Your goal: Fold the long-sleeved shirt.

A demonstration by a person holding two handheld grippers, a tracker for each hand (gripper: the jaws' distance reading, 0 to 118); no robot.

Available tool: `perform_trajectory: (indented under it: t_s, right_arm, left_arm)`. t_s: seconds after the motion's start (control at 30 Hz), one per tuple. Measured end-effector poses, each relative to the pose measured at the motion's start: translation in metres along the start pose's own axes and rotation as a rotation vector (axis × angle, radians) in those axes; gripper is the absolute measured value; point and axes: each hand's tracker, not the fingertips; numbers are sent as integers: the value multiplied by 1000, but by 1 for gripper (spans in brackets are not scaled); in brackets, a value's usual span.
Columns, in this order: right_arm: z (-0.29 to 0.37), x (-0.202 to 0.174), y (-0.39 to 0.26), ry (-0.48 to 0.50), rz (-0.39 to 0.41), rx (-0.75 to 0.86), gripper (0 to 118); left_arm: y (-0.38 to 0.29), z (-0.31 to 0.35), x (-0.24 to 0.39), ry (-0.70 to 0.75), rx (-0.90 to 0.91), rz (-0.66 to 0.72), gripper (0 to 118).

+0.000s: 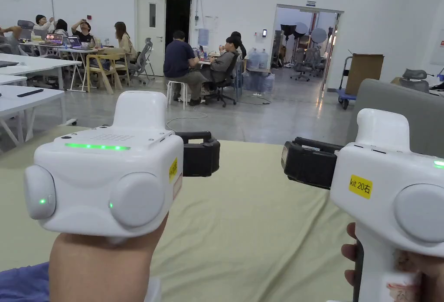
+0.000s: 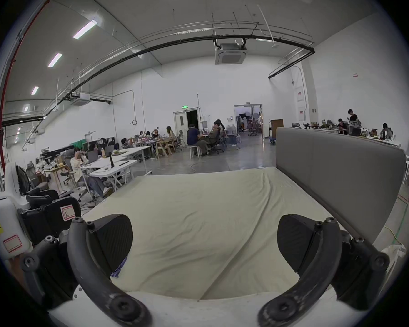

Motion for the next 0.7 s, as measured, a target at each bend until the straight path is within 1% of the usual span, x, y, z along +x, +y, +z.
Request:
perform_trajectory:
  t_s: [0.47, 0.7]
  right_arm:
    - [-1, 1, -3, 9, 1, -8, 118]
    - [0, 0, -2, -13, 8, 1, 118]
  left_arm:
    - [-2, 1, -1, -6, -14, 2, 118]
    - [-2, 2, -1, -10, -12, 1, 118]
